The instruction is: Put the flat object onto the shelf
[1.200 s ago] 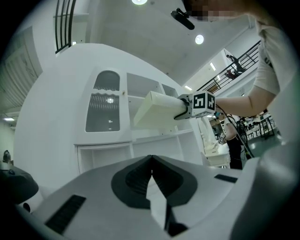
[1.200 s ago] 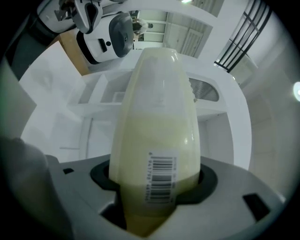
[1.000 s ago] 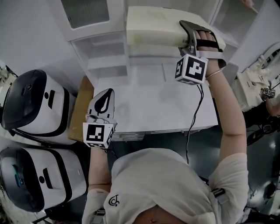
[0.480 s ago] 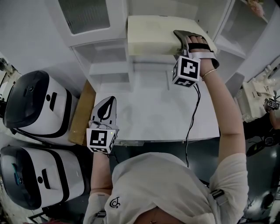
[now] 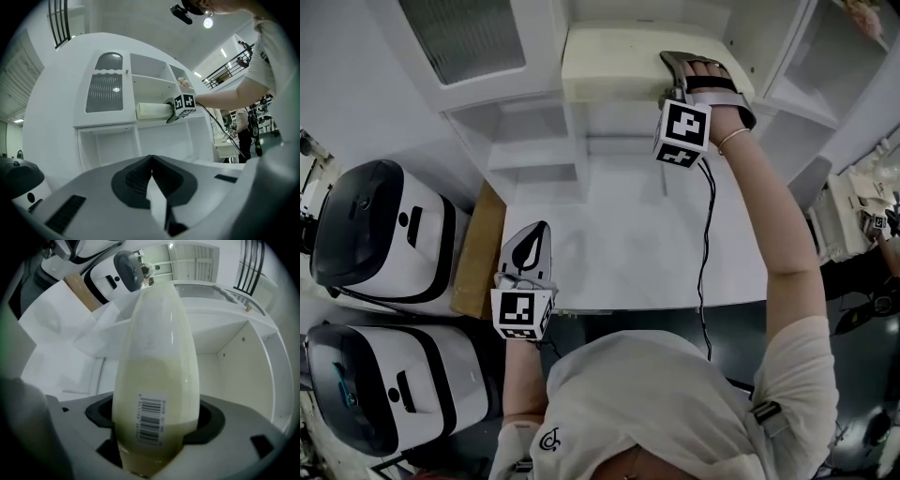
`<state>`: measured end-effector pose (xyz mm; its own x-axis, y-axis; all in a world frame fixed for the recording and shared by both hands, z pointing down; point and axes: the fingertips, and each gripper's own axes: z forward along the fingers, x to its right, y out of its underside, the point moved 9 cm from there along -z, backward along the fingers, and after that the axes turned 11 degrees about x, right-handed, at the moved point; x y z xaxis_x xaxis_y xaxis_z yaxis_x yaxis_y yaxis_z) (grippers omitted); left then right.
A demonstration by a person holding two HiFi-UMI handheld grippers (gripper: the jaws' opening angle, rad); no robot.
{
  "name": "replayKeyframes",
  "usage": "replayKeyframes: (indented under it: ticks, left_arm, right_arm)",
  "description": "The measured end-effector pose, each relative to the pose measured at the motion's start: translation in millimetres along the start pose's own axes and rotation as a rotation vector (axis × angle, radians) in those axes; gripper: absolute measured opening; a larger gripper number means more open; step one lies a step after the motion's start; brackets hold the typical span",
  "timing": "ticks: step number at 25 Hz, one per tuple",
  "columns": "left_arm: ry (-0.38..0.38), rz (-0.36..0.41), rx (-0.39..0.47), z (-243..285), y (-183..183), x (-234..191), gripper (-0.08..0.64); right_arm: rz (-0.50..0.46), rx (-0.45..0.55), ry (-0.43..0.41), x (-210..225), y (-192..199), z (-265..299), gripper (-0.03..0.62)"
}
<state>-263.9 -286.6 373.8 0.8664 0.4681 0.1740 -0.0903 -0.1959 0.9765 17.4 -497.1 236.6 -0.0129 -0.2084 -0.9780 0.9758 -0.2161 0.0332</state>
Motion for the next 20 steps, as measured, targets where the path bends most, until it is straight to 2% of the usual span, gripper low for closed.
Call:
replayKeyframes:
  ticks: [4, 9, 14, 20]
  left_arm:
    - [-0.018, 0.012, -0.023, -0.2, 4.1, -5.7, 0.012]
    - [-0.030, 0.019, -0.011, 10.8, 5.7, -14.7, 0.012]
    - [-0.003, 0.020, 0.025, 23.8, 1.7, -12.8, 0.012]
    - [0.020, 0.024, 0.078, 39.8, -8.7, -14.0, 0.012]
  right_arm:
    - [0.015, -0.004, -0.013, 7.4, 3.6, 16.9, 0.371]
    - [0.000, -0.020, -0.017, 9.7, 7.4, 31.1, 0.390]
    - [0.009, -0.024, -0.053, 9.9, 12.6, 45.0, 0.428]
    - [-0.073, -0.064, 0.017, 5.4, 17.7, 63.7, 0.471]
